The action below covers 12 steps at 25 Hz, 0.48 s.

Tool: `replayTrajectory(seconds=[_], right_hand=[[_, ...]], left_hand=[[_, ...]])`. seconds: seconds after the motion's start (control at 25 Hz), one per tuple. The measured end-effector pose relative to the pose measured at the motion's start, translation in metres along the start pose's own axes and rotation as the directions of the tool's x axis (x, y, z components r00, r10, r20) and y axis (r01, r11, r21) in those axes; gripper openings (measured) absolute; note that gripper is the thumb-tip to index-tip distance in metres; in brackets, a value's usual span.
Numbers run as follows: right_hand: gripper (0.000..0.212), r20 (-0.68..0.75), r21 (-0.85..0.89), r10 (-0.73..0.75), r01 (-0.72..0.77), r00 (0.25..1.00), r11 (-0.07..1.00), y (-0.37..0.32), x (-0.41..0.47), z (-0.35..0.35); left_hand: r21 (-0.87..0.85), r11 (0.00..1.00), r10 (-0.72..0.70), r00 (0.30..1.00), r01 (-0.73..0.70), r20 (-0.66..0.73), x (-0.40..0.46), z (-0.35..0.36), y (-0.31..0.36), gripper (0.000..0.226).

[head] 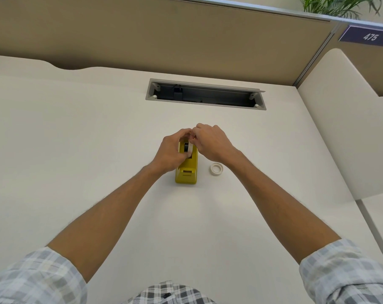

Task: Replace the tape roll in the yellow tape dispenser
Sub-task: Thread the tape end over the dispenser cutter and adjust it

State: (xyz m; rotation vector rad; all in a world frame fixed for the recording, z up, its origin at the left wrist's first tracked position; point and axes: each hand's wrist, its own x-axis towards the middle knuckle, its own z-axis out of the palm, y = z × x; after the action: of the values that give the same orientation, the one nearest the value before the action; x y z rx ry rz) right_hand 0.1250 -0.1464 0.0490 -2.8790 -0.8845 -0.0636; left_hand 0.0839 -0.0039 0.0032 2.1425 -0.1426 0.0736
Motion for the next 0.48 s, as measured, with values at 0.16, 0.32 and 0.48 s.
replayTrajectory(seconds=[0.16, 0.32, 0.48], right_hand=[[0.017, 0.0, 0.009, 0.011, -0.011, 1.0, 1.0, -0.0004, -0.0002, 0.0015], [0.018, -0.001, 0.03, 0.025, -0.025, 1.0, 0.999, -0.0005, -0.0027, 0.0013], [0.018, 0.01, 0.059, 0.033, -0.034, 0.999, 0.998, -0.0004, -0.0045, -0.0013]], left_hand=[[-0.031, 0.999, 0.026, 1.0, -0.026, -0.005, -0.0024, 0.0007, 0.0017, 0.064], [-0.095, 0.995, 0.001, 1.0, -0.002, -0.011, -0.0032, -0.0021, 0.0051, 0.048], [-0.012, 1.0, -0.008, 1.0, 0.008, -0.02, -0.0023, -0.0027, 0.0086, 0.044]])
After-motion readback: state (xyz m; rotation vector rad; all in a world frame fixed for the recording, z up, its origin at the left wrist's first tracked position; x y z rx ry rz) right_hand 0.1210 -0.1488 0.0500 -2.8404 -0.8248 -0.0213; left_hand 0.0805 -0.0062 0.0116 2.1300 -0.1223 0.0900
